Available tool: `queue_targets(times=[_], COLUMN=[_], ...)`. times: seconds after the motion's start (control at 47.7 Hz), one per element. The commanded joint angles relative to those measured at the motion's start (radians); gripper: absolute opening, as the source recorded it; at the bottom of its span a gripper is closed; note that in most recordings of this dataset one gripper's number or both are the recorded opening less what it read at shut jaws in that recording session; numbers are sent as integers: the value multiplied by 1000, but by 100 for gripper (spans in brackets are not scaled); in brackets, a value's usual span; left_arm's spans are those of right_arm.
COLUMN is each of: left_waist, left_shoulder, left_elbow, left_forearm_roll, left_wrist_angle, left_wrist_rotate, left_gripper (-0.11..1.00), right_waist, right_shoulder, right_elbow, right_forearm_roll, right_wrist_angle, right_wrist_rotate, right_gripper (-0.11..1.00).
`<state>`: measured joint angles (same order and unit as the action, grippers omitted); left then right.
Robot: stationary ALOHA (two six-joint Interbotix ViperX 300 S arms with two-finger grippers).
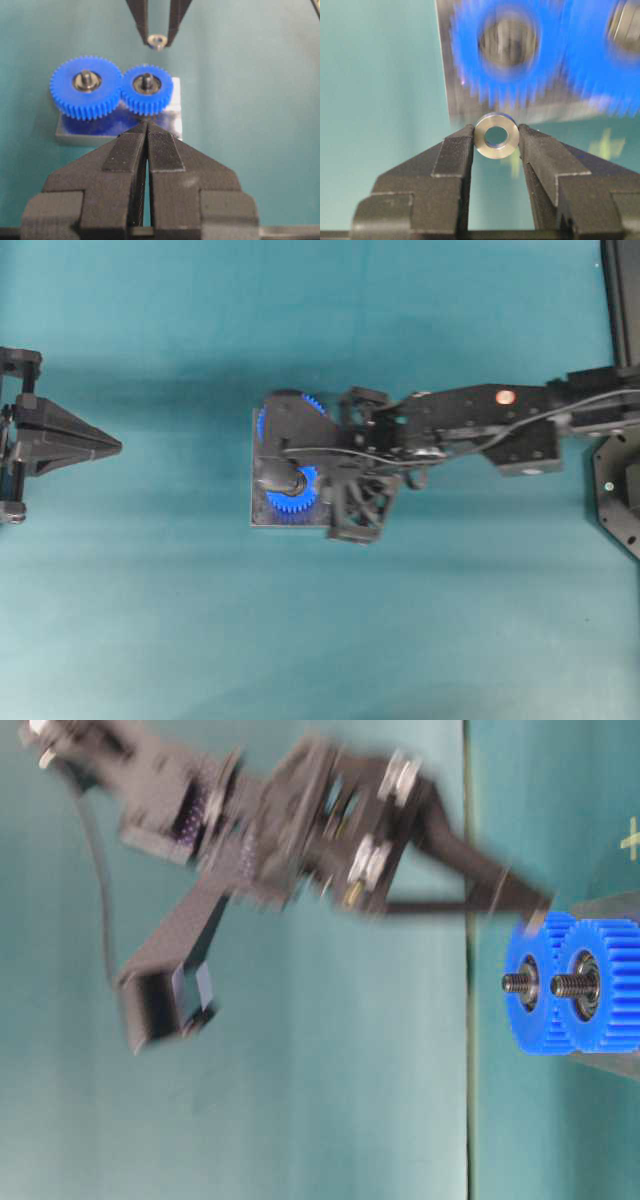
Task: Insert the washer onto the shaft.
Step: 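Carry the washer over the lower gear shaft and lower it on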
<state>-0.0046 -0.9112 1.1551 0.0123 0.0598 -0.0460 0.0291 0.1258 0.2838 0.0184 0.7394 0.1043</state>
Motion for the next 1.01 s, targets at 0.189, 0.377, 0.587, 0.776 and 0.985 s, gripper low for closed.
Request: queue_targets(times=[0.189, 0.377, 0.587, 0.776, 0.985], left_waist=[0, -2, -3, -5, -5], left_shoulder=[5, 5, 5, 3, 2], left_elbow=[-9, -9, -8, -6, -8], left_forearm_roll=[3, 3, 3, 2, 3], left_wrist_angle=[-11, -9, -9, -9, -9], left_wrist_rotate=[-2, -2, -2, -2, -2], left_gripper=[-1, -1, -1, -1, -1], right_waist=[-3, -8, -15, -14, -12], right_shoulder=[55, 81, 92, 103, 104], right_elbow=[-124, -149, -150, -150, -153], right_forearm_roll=[-34, -34, -34, -34, -35], right_wrist_angle=[52, 57, 57, 57, 58], right_wrist_rotate=[-31, -48, -52, -52, -54], right_gripper=[33, 33, 33, 33, 33])
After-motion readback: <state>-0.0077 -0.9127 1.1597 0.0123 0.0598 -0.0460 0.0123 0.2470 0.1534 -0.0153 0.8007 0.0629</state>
